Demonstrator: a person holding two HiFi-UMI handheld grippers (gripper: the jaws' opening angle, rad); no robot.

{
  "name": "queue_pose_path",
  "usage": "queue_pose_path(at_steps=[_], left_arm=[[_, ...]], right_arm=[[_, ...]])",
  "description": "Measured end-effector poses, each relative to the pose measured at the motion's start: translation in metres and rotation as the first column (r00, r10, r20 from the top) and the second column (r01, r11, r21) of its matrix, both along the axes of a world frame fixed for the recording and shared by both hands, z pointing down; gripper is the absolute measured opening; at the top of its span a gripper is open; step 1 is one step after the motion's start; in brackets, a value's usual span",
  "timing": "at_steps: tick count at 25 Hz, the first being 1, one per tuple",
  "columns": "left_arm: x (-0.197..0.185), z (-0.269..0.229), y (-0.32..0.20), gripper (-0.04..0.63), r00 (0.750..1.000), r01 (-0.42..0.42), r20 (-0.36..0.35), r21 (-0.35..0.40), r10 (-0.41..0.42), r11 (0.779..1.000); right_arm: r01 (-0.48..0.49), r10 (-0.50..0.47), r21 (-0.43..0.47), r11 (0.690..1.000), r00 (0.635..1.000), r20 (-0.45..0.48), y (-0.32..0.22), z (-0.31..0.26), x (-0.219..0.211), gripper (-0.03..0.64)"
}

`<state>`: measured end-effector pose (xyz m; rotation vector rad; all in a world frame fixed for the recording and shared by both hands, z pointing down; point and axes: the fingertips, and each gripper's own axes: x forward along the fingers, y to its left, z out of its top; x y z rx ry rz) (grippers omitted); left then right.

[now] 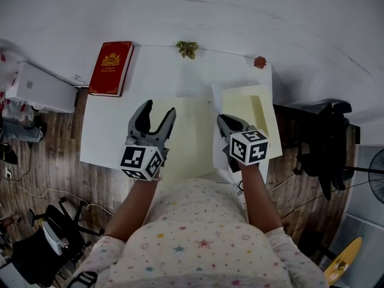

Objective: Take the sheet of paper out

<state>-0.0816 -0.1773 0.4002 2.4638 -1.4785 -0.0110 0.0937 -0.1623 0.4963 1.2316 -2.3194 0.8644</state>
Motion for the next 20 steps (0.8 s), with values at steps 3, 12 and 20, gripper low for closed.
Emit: queue_pose_path(at_steps=[3, 12, 20], left_arm=[[-0.002, -0.002, 0.0, 0.281, 1.0, 0.0, -0.001, 0.005, 0.0, 1.0], [-0.004, -0.01, 0.001, 0.279, 1.0, -0.002, 0.002, 0.024, 0.002, 1.0], [-0.004, -0.017, 0.002, 0.277, 1.0, -0.001, 0.0, 0.038, 0.001, 0.999]], right_arm=[[-0.004, 0.004, 0.014, 1.0, 1.0, 0.005, -0.001, -0.007, -0.001, 0.008], [0.0, -0.001, 0.061, 0.998, 1.0, 0.015, -0.001, -0.028, -0.005, 0.008], [-0.008, 0.005, 0.109, 0.994, 1.0, 0.026, 0.001, -0.046, -0.001, 0.006]])
